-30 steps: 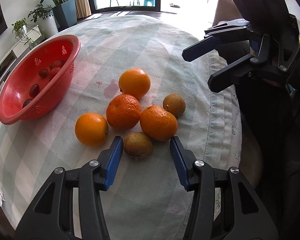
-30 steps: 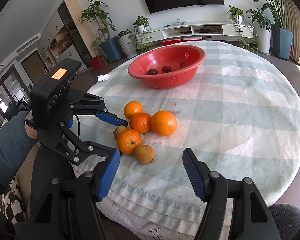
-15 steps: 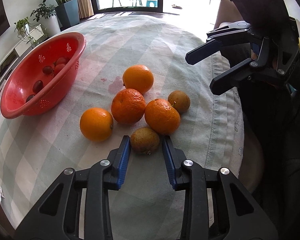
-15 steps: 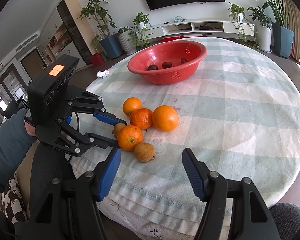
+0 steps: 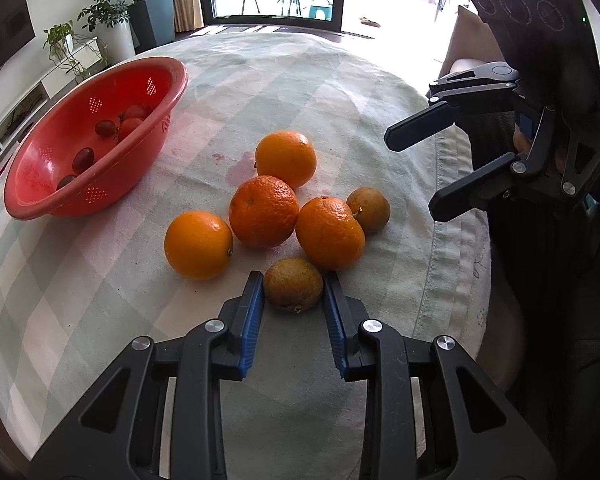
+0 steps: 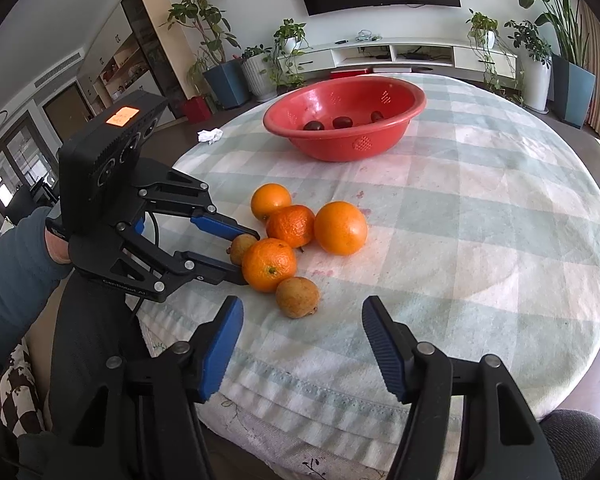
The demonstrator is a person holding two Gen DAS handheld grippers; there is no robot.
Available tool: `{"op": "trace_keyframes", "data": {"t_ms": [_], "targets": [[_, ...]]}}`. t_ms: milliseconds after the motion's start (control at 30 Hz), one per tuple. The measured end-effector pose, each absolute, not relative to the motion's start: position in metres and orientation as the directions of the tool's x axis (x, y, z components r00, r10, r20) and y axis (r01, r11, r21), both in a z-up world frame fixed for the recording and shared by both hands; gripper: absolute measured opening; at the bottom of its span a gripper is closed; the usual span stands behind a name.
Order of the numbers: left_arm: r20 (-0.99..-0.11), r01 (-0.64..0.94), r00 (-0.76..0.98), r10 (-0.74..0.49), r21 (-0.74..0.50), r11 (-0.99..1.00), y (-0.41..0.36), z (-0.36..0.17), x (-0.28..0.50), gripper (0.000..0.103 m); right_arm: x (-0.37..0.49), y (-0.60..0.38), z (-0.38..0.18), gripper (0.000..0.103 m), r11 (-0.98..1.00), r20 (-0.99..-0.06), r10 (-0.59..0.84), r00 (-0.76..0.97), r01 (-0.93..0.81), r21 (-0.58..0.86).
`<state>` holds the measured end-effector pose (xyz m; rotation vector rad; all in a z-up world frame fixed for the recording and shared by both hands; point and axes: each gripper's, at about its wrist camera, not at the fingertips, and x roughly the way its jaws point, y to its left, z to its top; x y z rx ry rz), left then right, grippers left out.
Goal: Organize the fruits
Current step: 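Grasp a brown kiwi with the left tool while the right tool grasps another kiwi, then carry both kiwis over the red bowl and open both tools to release them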
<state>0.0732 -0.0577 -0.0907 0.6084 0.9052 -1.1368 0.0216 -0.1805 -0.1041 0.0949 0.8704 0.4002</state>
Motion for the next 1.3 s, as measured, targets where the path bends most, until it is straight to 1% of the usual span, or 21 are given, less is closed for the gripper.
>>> {"op": "trace_keyframes", "data": {"t_ms": [167,400,567,767,1000,1167,1300], "targets": [[-0.853,0.937,0.152,-0.499,-0.036,0.348,-0.052,-0.086,0.071,0.028,0.026,-0.176,-0.105,0.062,0.924,-0.735,0.366,0.571,-0.316,0.215],[-0.837,0.905,0.209,-0.506,-0.03,0.424,-0.035,-0.073,0.069,0.028,0.037,-0.166,-0.111,0.055,0.926,-0.762,0.333,0.556,-0.345,0.153],[-0.796,0.851,0.268,-0.543,-0.068,0.52,-0.015,-0.056,0.064,0.028,0.041,-0.157,-0.119,0.049,0.922,-0.784,0.306,0.54,-0.372,0.104],[-0.777,0.764,0.335,-0.533,-0.107,0.636,-0.002,-0.046,0.056,0.028,0.043,-0.149,-0.124,0.043,0.916,-0.799,0.28,0.532,-0.398,0.056],[-0.757,0.678,0.383,-0.529,-0.159,0.718,0.0,-0.045,0.042,0.028,0.044,-0.148,-0.125,0.031,0.915,-0.799,0.278,0.533,-0.4,0.052],[-0.728,0.62,0.427,-0.537,-0.197,0.76,0.005,-0.043,0.041,0.028,0.041,-0.152,-0.122,0.031,0.923,-0.794,0.278,0.54,-0.38,0.065],[-0.711,0.579,0.46,-0.531,-0.214,0.787,0.011,-0.04,0.045,0.028,0.039,-0.165,-0.113,0.031,0.927,-0.772,0.316,0.551,-0.352,0.127]]}}
